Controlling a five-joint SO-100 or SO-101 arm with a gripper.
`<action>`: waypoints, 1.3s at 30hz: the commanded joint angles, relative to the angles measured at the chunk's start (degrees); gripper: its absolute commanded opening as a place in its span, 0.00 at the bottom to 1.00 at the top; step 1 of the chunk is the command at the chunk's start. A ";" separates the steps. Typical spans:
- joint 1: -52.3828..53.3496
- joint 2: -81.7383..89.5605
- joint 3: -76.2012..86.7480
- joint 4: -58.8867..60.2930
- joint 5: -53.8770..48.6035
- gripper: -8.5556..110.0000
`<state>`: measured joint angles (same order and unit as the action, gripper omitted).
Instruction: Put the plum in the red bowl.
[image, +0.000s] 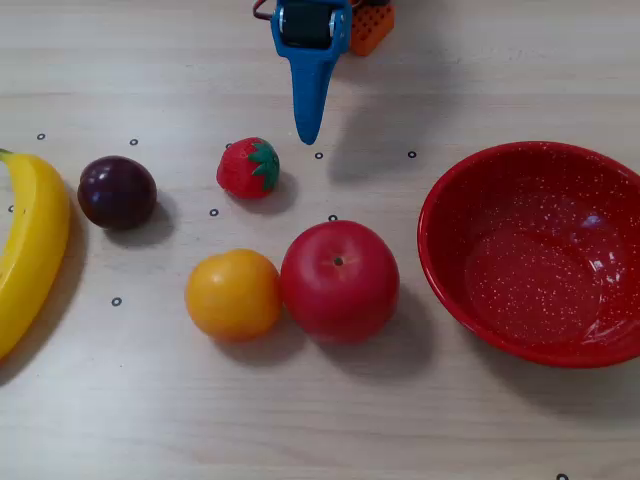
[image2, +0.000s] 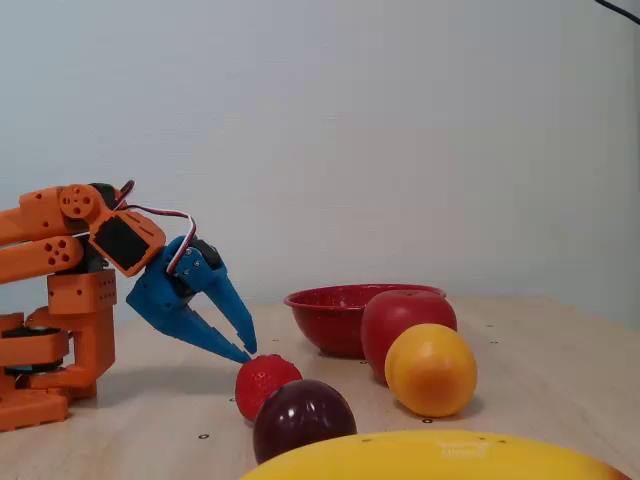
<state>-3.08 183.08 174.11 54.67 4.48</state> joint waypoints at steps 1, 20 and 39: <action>2.37 0.70 0.44 -1.14 4.04 0.07; -1.93 -25.66 -22.94 -0.88 3.69 0.07; -22.76 -79.10 -88.51 31.03 10.90 0.07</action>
<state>-23.38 105.38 94.04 83.06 11.95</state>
